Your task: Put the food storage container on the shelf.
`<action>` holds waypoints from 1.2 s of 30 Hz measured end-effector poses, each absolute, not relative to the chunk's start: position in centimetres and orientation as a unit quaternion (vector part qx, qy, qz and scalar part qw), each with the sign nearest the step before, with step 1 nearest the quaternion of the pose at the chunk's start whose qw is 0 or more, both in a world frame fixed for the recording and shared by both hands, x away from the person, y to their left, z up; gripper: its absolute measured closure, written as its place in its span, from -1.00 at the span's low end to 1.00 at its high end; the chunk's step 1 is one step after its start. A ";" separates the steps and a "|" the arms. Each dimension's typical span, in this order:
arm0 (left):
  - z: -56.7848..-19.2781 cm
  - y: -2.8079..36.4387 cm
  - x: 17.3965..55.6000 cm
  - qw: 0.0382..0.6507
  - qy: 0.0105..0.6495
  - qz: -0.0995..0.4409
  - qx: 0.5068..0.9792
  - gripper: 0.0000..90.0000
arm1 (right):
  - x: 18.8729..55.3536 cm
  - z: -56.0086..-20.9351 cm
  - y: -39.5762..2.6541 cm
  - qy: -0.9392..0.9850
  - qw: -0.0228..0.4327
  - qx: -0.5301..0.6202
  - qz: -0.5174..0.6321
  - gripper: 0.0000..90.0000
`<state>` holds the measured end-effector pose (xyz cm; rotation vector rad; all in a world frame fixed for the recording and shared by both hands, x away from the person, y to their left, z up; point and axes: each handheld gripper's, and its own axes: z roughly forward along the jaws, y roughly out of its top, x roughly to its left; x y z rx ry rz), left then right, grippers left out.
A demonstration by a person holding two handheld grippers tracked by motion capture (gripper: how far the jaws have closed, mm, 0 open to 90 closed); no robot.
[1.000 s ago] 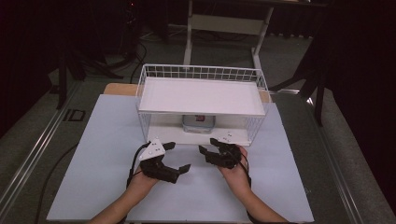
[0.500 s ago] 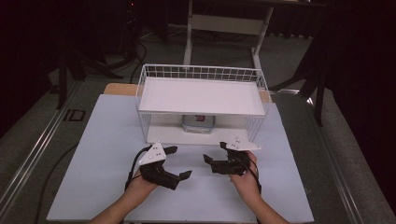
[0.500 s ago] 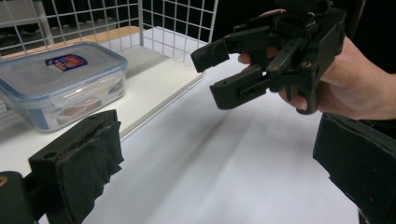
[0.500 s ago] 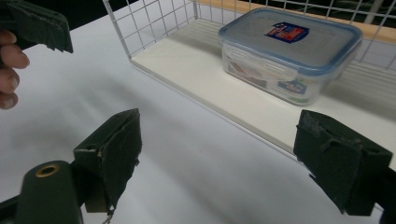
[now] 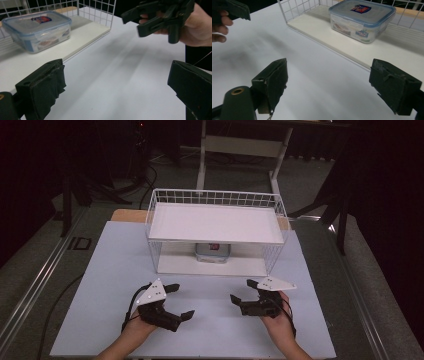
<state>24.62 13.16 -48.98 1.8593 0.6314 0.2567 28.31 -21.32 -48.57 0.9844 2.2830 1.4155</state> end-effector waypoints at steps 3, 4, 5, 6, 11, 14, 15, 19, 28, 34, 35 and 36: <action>-49.0 13.8 24.4 0.546 0.271 0.109 0.785 -0.95 | 27.8 -48.4 -21.9 0.789 0.141 0.343 0.490 -0.66; -49.0 14.0 24.3 0.547 0.273 0.109 0.784 -0.95 | 27.7 -48.4 -22.0 0.788 0.138 0.345 0.492 -0.66; -49.1 14.1 24.3 0.547 0.274 0.109 0.784 -0.95 | 27.5 -48.4 -22.2 0.787 0.141 0.346 0.491 -0.66; -49.1 14.3 24.2 0.546 0.276 0.110 0.783 -0.95 | 27.4 -48.4 -22.3 0.787 0.141 0.346 0.491 -0.66; -49.1 14.8 23.8 0.542 0.277 0.109 0.785 -0.95 | 26.9 -48.4 -22.9 0.786 0.143 0.347 0.491 -0.66; -49.4 15.3 23.4 0.541 0.284 0.106 0.784 -0.95 | 26.6 -48.5 -23.5 0.791 0.147 0.345 0.484 -0.66; -49.5 15.4 23.4 0.541 0.286 0.105 0.784 -0.95 | 26.5 -48.5 -23.6 0.792 0.148 0.345 0.482 -0.66; -49.9 15.6 23.3 0.543 0.290 0.100 0.782 -0.95 | 26.1 -48.9 -24.1 0.791 0.146 0.347 0.482 -0.66; -50.5 15.5 23.3 0.539 0.293 0.093 0.784 -0.95 | 25.8 -50.2 -24.6 0.797 0.150 0.333 0.481 -0.66; -51.0 15.3 23.2 0.530 0.294 0.092 0.790 -0.95 | 26.0 -50.5 -24.9 0.803 0.162 0.314 0.481 -0.66; -51.1 15.3 23.2 0.529 0.295 0.091 0.791 -0.95 | 26.1 -50.6 -24.9 0.805 0.163 0.314 0.477 -0.66; -51.2 15.2 23.3 0.527 0.295 0.091 0.792 -0.95 | 26.2 -50.7 -25.0 0.805 0.158 0.315 0.476 -0.66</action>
